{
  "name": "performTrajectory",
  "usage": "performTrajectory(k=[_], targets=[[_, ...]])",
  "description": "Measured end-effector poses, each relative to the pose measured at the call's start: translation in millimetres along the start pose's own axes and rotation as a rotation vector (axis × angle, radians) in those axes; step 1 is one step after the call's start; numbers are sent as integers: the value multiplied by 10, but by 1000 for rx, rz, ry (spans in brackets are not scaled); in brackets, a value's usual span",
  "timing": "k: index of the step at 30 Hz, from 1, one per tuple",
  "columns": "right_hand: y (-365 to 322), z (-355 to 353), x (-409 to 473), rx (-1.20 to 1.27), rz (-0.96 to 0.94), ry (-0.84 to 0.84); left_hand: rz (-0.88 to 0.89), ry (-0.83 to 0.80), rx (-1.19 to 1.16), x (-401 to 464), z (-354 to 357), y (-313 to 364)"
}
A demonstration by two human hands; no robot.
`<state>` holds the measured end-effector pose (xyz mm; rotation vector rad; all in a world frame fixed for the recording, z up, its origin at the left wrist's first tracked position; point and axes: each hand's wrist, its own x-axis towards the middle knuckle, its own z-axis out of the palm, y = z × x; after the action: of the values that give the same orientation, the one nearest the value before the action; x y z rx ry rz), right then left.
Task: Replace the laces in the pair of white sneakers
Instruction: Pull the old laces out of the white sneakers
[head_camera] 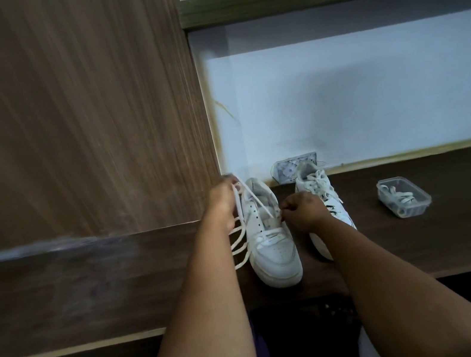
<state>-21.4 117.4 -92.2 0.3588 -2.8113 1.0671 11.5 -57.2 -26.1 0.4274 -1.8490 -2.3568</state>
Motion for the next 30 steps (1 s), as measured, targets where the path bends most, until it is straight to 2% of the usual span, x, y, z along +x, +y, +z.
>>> performTrajectory(k=[2, 3, 4, 5, 7, 9, 11, 13, 15, 17, 21, 22, 24, 25, 27, 28, 30], targets=[[0, 7, 0, 3, -2, 1, 42, -142, -647, -174, -130, 274], [2, 8, -3, 10, 1, 6, 87, -232, -884, -249, -203, 391], [1, 7, -10, 16, 1, 14, 133, -277, -1009, -303, -276, 462], [-2, 7, -20, 20, 4, 25, 158, -271, -1030, -359, -331, 520], [-41, 0, -38, 11, -18, 52, 152, -192, -855, -421, -394, 591], [-110, -12, -35, 14, -84, 21, 83, -139, -506, -419, -382, 562], [-185, -22, -16, -48, -135, -150, -26, -106, 106, -347, -361, 432], [-206, 4, -5, -233, -174, -326, -151, -142, 813, -228, -351, 244], [-203, 21, -23, -290, -188, -353, -205, -230, 1273, -119, -306, 24], [-244, -28, -86, -156, -155, -272, -144, -172, 1382, -33, -235, -164], [-399, -369, -167, 750, 236, -108, -8, -86, 1270, 14, -54, -330], [-395, -473, -160, 921, 309, -27, 0, -89, 1238, 22, -34, -357], [-368, -696, -162, 1195, 384, 245, 27, -134, 1187, 49, -16, -409], [-354, -809, -176, 1274, 391, 417, 43, -168, 1182, 60, -9, -429], [-319, -992, -229, 1281, 350, 714, 49, -215, 1191, 58, 10, -454], [-288, -1033, -252, 1229, 307, 802, 37, -221, 1206, 50, 24, -460], [-236, -1021, -280, 1031, 225, 847, 33, -158, 1250, 33, 47, -477]])
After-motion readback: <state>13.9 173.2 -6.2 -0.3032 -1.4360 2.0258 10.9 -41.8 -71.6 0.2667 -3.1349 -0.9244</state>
